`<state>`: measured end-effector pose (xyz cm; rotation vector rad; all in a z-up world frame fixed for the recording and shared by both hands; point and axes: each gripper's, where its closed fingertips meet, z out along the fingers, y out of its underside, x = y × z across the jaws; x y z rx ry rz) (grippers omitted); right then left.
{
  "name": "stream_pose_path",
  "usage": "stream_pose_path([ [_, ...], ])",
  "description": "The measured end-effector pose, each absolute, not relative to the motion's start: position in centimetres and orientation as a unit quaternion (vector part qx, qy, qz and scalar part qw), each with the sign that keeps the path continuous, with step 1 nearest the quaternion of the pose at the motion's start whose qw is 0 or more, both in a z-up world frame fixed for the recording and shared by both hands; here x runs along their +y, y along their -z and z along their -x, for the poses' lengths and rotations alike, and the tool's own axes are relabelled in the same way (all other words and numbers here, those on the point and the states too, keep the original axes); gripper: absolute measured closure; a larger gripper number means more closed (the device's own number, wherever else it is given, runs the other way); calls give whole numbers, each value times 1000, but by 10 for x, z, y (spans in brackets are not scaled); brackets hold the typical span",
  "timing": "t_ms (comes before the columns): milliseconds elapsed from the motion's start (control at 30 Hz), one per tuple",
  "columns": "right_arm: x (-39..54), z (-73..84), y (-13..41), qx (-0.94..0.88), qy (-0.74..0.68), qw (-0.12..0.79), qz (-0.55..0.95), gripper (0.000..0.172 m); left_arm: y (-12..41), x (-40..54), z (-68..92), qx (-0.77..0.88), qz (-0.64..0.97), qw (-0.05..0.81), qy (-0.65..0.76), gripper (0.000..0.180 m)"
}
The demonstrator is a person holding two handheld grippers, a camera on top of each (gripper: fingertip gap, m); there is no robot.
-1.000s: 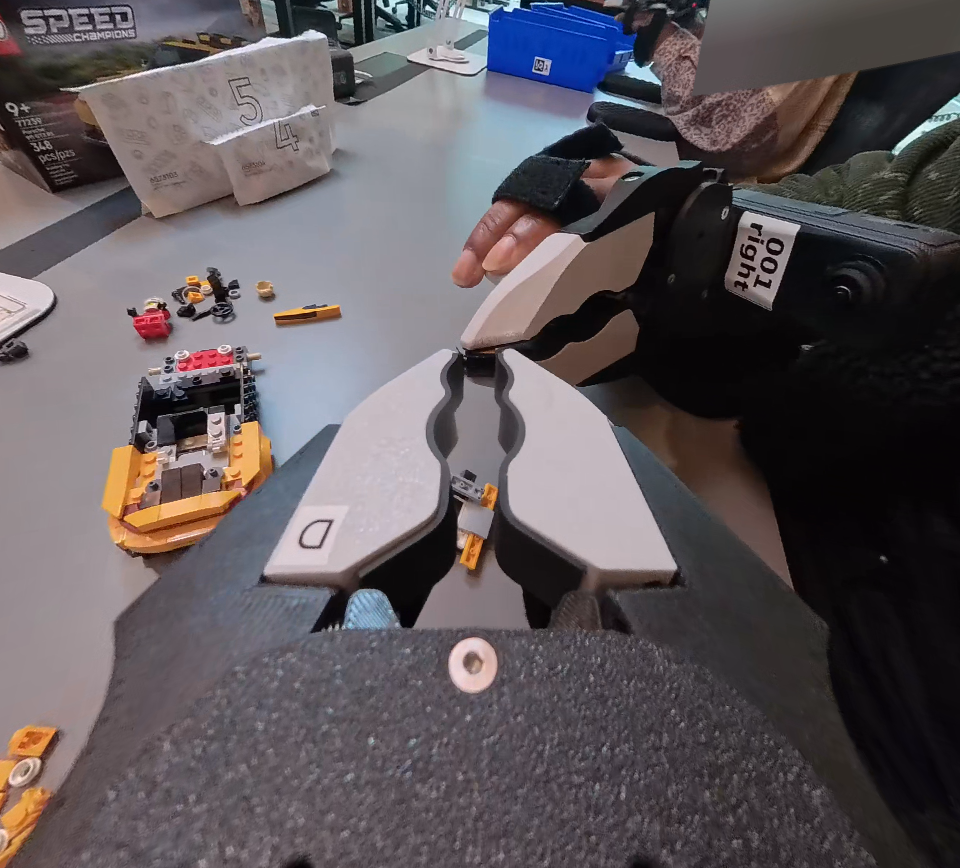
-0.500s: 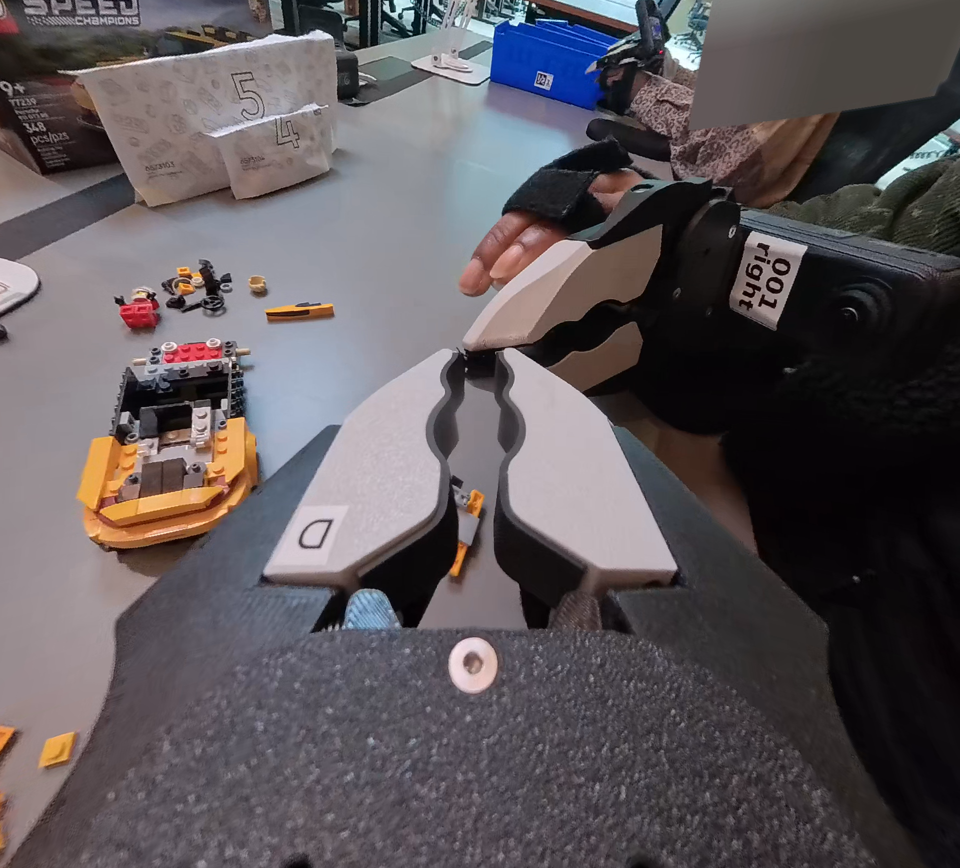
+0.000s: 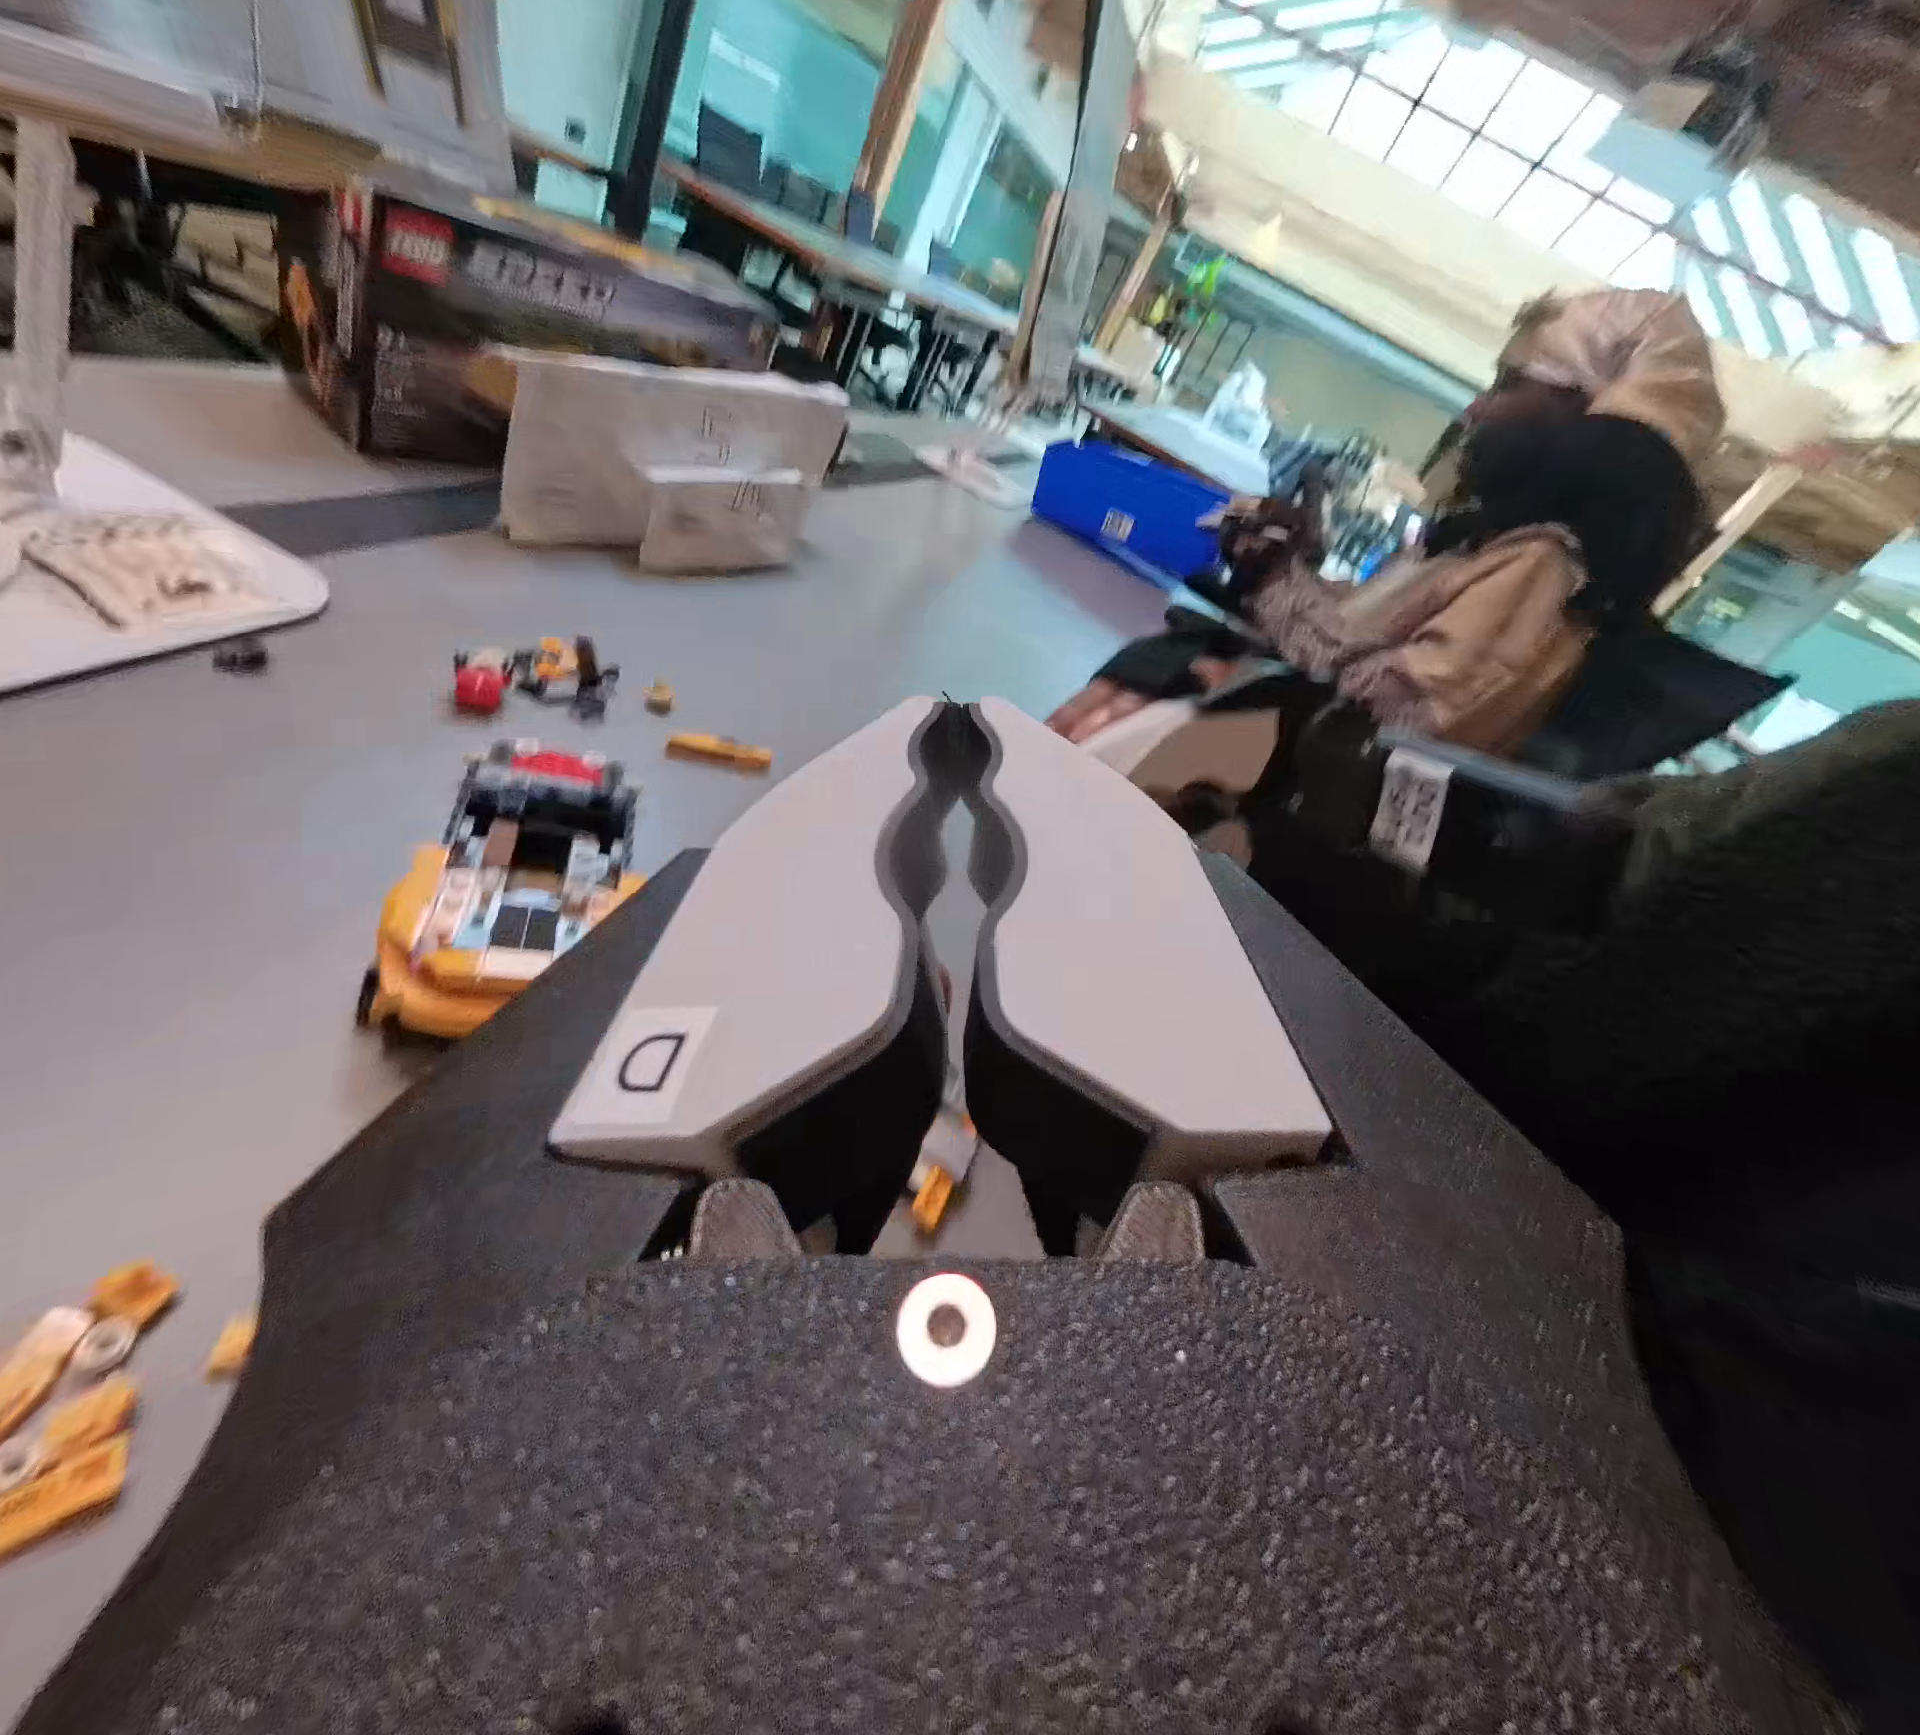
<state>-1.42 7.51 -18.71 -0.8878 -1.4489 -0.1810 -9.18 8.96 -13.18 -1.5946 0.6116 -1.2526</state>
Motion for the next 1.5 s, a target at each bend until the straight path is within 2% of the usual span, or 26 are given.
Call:
stream_pose_path([
  [167,68,28,185,-643,48,663,380,165,166,71,56,353,680,433,474,180],
  [200,65,29,184,-643,39,663,380,165,170,65,50,363,679,418,483,168],
  [267,59,32,184,-649,31,664,370,165,179,55,40,377,680,382,499,159],
  [400,51,38,188,-662,24,661,353,164,184,44,30,389,674,361,513,169],
  [533,45,41,187,-666,17,662,343,164,184,40,30,395,674,351,517,170],
  [767,43,45,183,-658,35,672,338,163,180,43,31,371,672,348,538,170],
  [867,42,46,180,-653,40,676,338,158,179,45,32,361,673,354,540,170],
  [1267,43,42,173,-647,45,668,365,165,171,45,32,324,670,354,566,172],
  [1433,47,37,171,-644,43,668,370,164,168,49,29,303,667,376,567,173],
  [1467,49,34,177,-654,52,654,377,165,158,50,32,287,650,391,585,180],
  [1500,54,29,189,-664,59,638,386,165,137,64,51,237,630,418,610,180],
])
